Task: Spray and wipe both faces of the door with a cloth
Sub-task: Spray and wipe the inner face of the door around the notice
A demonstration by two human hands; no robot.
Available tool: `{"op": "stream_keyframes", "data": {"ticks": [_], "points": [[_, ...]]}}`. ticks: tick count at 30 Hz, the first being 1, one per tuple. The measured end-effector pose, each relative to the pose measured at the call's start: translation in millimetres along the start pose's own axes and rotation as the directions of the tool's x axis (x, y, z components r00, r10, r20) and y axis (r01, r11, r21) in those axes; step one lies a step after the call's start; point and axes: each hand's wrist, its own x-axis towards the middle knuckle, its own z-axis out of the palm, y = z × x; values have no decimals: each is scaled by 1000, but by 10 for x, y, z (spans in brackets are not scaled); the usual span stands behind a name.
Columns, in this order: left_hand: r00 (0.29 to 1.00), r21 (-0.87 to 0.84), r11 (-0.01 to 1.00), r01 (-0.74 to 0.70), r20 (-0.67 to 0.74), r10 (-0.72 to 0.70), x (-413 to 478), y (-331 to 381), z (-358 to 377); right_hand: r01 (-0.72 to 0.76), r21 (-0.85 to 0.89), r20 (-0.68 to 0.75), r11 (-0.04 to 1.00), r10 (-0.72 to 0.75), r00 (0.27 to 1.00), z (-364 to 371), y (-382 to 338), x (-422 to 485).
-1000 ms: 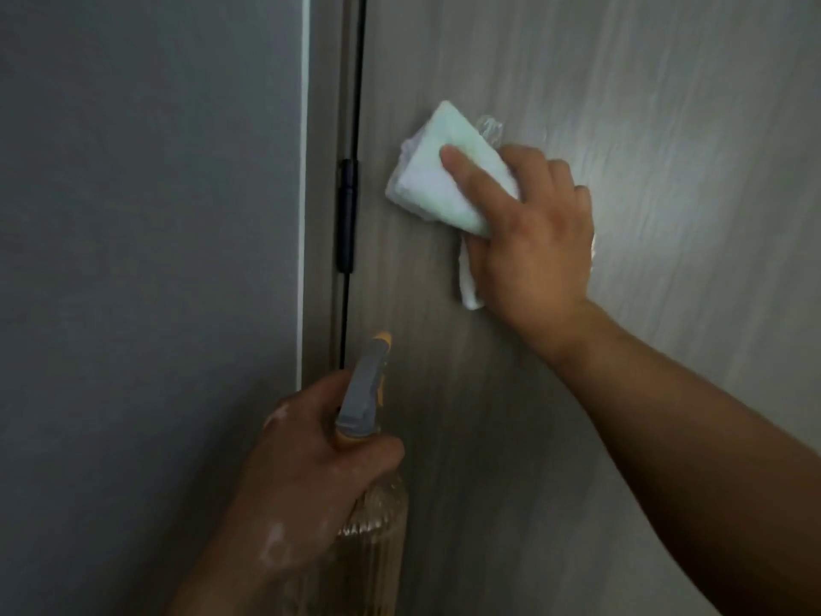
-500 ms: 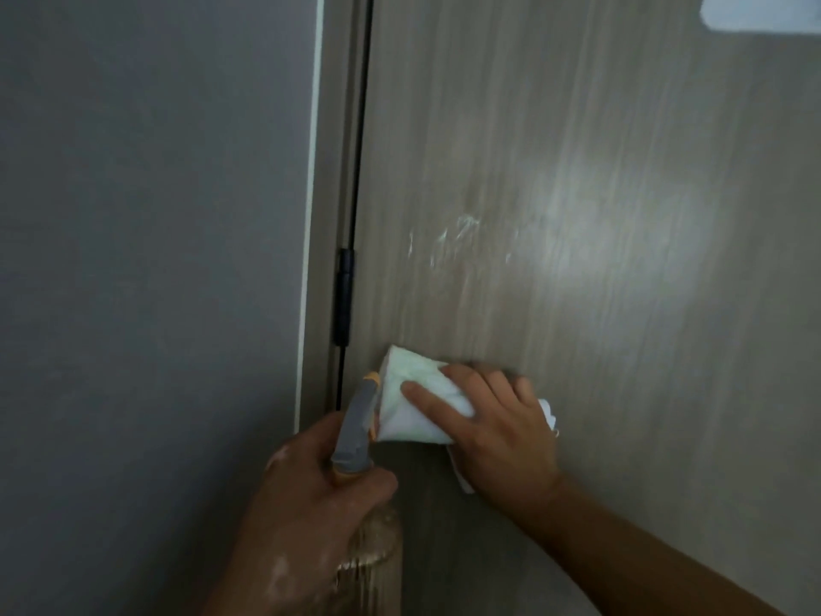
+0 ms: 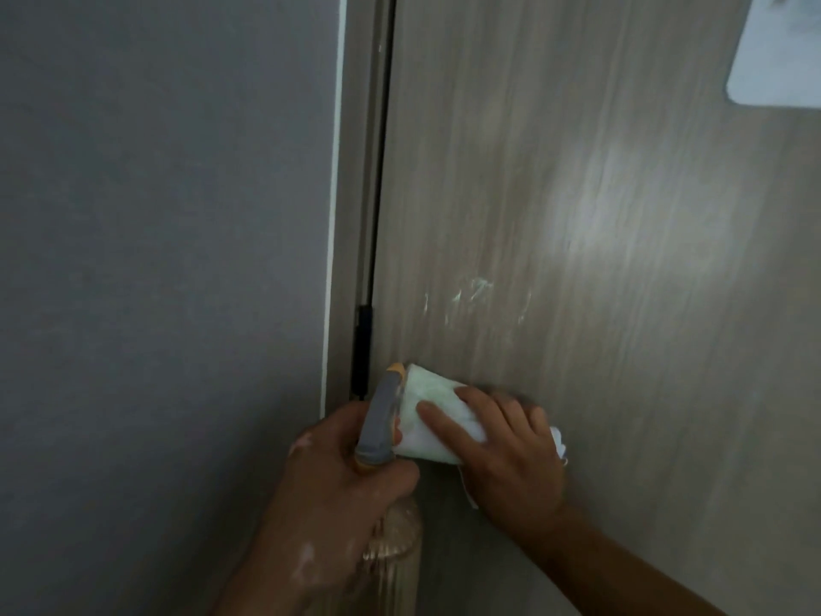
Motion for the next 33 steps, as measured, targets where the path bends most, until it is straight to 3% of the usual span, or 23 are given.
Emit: {"op": "stream_keyframes", "data": {"ticks": [6, 16, 19, 22, 26, 29, 33], "points": [[998, -19, 999, -36, -52, 35, 60, 233, -117, -11, 25, -9, 1000, 11, 1000, -172, 66, 311], [993, -58, 998, 14, -117, -21, 202, 490, -168, -197, 41, -231, 980, 201, 952, -876, 750, 2042], [990, -18, 1000, 0, -143, -3, 221, 532, -167, -164, 45, -204, 985, 170, 964, -780, 600, 1832], [993, 32, 999, 10, -120, -6, 201, 586, -166, -22, 47, -40, 999, 24, 999, -561, 388, 1157], [999, 22, 1000, 18, -40, -17, 145, 683, -129, 82, 69, 173, 994, -93, 981, -466, 405, 393], [998, 12, 999, 40, -49, -39, 147, 758, -55, 95, 9, 127, 995, -96, 987, -624, 655, 359], [999, -5, 1000, 16, -37, -16, 167, 831, 2, -19, -45, -29, 999, 18, 999, -890, 1094, 519]]}}
